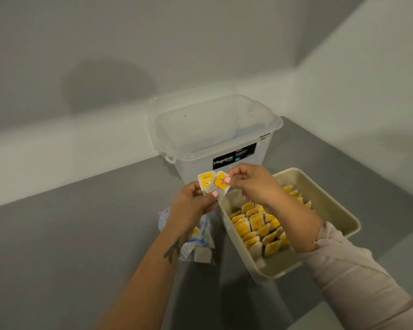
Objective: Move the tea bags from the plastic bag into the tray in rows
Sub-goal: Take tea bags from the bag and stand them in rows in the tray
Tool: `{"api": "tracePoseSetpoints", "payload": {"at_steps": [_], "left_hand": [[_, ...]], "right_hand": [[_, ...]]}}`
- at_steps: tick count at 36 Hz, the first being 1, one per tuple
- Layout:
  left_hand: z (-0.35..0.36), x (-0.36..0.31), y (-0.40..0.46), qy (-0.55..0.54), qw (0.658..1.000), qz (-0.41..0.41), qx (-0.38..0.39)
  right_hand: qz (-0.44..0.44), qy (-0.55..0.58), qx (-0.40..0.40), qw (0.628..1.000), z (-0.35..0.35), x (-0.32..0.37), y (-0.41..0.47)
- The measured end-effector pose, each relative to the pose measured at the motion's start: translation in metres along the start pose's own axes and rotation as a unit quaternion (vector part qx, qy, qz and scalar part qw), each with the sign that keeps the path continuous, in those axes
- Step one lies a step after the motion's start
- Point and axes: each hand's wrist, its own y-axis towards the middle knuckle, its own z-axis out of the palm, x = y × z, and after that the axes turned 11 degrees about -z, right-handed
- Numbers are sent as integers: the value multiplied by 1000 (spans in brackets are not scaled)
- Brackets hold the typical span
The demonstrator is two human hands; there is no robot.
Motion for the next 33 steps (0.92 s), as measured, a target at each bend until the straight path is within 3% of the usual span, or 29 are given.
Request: {"api": "tracePoseSetpoints", "payload": {"at_steps": [11, 19, 27, 33], "left_hand": [[65, 13, -10, 6, 1000, -2, 25], [78, 20, -15, -53, 998, -10, -43], [77, 31, -21, -67, 995, 12, -74], [78, 36, -31, -74, 994, 33, -72]], "right_hand": [[-61, -125, -1, 990, -79, -10, -27], [-93, -173, 58, 979, -107, -12, -53], [-91, -325, 194, 921, -86, -32, -69], [-101, -410, 232, 876, -61, -51, -77]]}}
